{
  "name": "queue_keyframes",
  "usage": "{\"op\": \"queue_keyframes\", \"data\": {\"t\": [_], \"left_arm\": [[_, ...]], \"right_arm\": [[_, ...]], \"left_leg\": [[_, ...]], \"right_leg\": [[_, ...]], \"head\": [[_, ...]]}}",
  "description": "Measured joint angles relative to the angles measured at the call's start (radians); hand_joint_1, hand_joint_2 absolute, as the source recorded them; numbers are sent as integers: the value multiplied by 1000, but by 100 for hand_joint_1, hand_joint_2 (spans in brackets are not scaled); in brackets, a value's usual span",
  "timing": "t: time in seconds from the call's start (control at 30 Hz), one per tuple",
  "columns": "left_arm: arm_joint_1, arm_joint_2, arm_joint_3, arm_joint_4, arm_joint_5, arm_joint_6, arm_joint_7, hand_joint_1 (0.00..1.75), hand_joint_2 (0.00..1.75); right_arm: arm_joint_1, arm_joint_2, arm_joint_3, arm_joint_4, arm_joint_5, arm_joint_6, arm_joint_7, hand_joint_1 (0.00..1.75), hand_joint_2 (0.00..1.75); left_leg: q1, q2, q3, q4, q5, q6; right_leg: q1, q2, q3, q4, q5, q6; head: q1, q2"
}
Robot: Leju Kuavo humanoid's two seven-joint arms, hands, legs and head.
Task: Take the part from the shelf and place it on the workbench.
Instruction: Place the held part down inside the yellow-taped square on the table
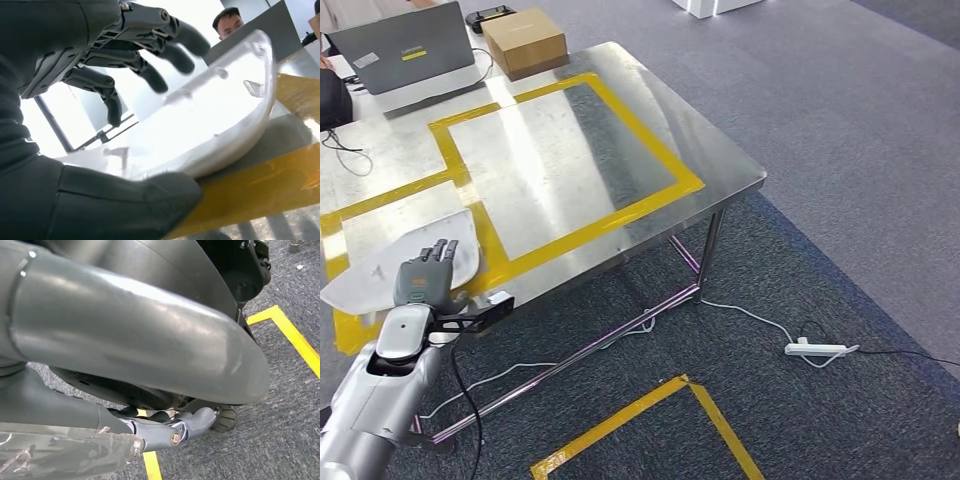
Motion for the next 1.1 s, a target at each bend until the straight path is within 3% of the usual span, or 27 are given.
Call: {"op": "queue_keyframes", "data": {"t": [0.5,0.73,0.8,0.87,0.9,0.93,0.97,1.0,1.03,1.1], "left_arm": [[9,1,-17,-73,4,-13,-13,0,0],[11,16,-18,-81,5,-13,-14,0,0],[9,17,-18,-84,5,-13,-14,0,0],[10,17,-19,-84,5,-12,-13,0,0],[11,17,-19,-84,5,-12,-13,0,0],[13,18,-19,-84,5,-12,-13,0,0],[13,18,-19,-84,5,-11,-13,0,0],[14,19,-19,-84,5,-11,-12,0,0],[14,19,-19,-84,5,-10,-12,0,0],[11,21,-17,-84,5,-6,-9,0,0]], "right_arm": [[-5,2,-2,14,0,0,-4,0,0],[-7,9,-3,16,0,-25,-9,0,0],[-9,9,-3,17,0,-30,-11,0,0],[-12,9,-3,17,0,-31,-13,0,0],[-13,9,-3,17,0,-32,-14,0,0],[-13,9,-3,18,0,-33,-15,0,0],[-14,9,-3,18,0,-33,-15,0,0],[-13,9,-3,18,0,-34,-14,0,0],[-13,9,-3,19,0,-34,-13,0,0],[-12,10,-3,20,0,-33,-12,0,0]], "left_leg": [[0,0,0,0,0,0],[-3,-8,0,-8,2,20],[4,-18,7,-21,10,24],[6,-31,7,-22,12,26],[7,-40,6,-22,12,25],[8,-51,6,-22,12,24],[11,-64,6,-21,12,21],[15,-78,7,-19,11,16],[18,-92,6,-15,10,8],[21,-118,-5,-3,8,-9]], "right_leg": [[0,0,0,0,0,0],[-6,-4,1,-1,-1,14],[-7,15,-28,58,-40,21],[-10,33,-93,195,-105,25],[-11,35,-123,257,-125,27],[-13,36,-139,289,-128,29],[-15,38,-135,279,-110,31],[-19,44,-111,227,-77,33],[-26,66,-77,156,-44,38],[-40,125,-22,46,-14,42]], "head": [[0,0],[0,0],[4,0],[7,0],[8,0],[8,0],[9,0],[8,0],[9,0],[13,0]]}}
